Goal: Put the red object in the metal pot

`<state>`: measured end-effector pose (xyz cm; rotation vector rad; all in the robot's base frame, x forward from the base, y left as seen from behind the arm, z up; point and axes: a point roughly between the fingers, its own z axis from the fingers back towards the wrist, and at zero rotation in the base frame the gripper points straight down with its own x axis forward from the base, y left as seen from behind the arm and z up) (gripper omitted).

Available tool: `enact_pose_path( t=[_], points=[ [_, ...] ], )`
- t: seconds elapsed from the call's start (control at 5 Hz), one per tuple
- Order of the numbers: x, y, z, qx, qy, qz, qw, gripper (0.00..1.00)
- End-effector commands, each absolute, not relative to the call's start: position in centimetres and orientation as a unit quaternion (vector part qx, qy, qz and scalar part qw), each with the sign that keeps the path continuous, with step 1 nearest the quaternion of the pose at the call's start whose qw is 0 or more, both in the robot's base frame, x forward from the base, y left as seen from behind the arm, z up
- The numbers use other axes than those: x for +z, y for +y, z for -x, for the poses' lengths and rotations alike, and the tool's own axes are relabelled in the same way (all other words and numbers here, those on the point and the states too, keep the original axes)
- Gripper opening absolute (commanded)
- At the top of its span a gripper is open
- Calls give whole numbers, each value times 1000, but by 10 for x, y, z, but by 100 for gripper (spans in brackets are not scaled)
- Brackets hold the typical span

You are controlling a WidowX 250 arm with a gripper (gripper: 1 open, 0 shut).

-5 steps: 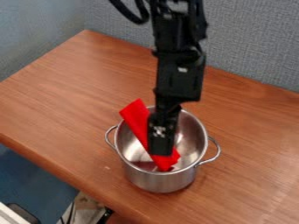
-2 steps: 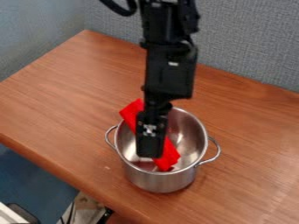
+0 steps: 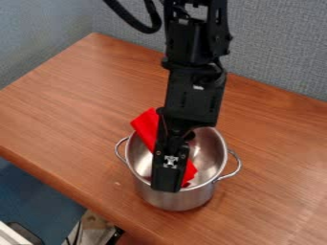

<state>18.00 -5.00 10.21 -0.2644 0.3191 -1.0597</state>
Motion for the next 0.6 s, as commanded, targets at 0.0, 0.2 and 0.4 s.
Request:
enact_pose_path(
  t=[0.0, 0.2, 0.4],
  points=[
    [117, -43, -179, -463, 126, 119, 869, 100],
    [133, -29, -191, -422, 119, 111, 892, 100],
    [145, -14, -206, -390, 112, 102, 908, 100]
  ],
)
